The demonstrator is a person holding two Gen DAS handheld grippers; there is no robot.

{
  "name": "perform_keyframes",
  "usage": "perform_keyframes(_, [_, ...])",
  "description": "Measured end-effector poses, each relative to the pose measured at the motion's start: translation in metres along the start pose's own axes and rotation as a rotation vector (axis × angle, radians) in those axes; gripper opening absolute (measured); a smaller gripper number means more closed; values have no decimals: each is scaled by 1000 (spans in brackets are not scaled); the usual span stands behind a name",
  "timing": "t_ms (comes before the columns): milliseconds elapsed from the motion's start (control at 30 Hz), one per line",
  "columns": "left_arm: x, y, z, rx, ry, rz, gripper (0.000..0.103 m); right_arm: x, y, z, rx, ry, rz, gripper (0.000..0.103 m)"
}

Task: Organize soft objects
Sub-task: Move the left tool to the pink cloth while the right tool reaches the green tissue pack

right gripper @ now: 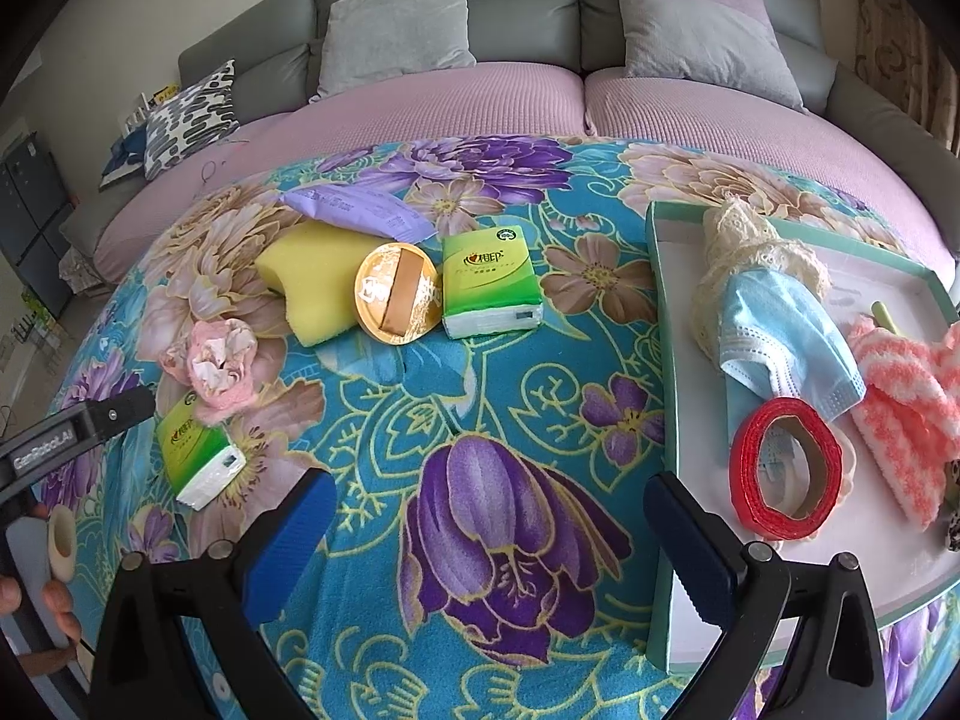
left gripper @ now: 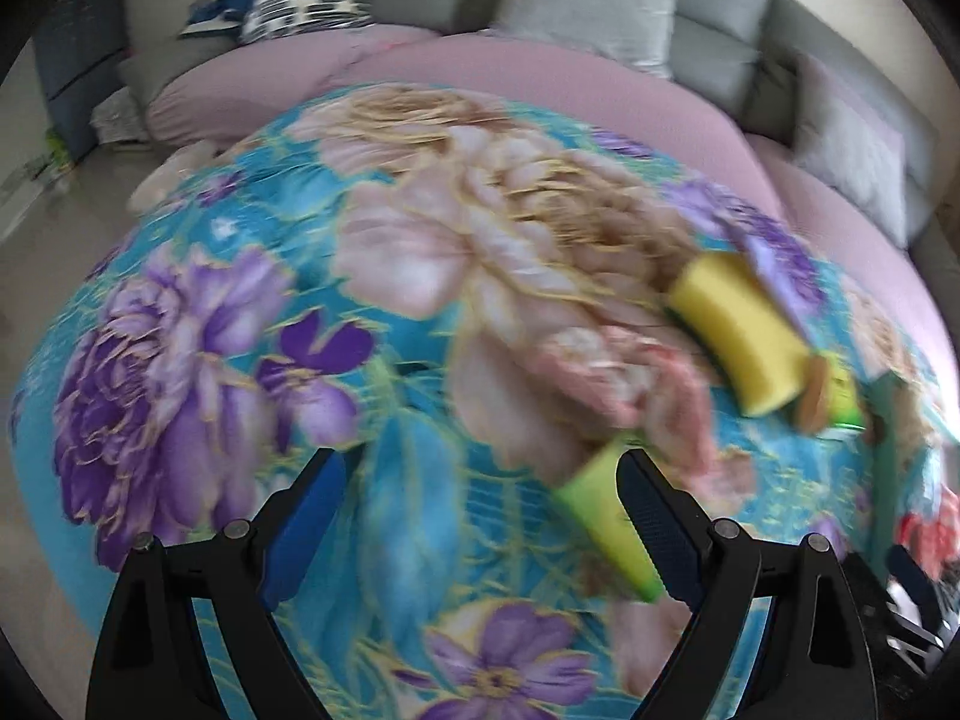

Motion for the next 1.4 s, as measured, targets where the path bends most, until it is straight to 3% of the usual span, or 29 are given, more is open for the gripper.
perform_keyframes(133, [9, 16, 3, -41, 11, 35, 92, 1, 7, 1, -28, -4, 0, 103])
perform_keyframes(500, [10, 34, 10, -108, 11, 11, 92, 11, 62, 11, -98, -44, 132, 103])
perform_keyframes(767, [3, 54, 18, -176, -20, 22, 92, 24, 109, 19, -143, -57, 175, 103])
perform_keyframes(1033, [-4, 76, 25, -235, -63, 63, 92, 38, 134, 29, -131, -68, 133, 103])
perform_keyframes(1400, [2, 90, 28, -260, -48, 60, 92, 55, 157, 35, -162, -56, 81, 103])
Point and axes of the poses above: each gripper's, at about its wrist camera, not at the fingertips, and x roughly the way its jaws point, y to its left, z to its top, the point moved 2 cm from there along x, roughly the way its jaws point, and after that the axes turned 12 degrees about -x, right-handed, at the moved point
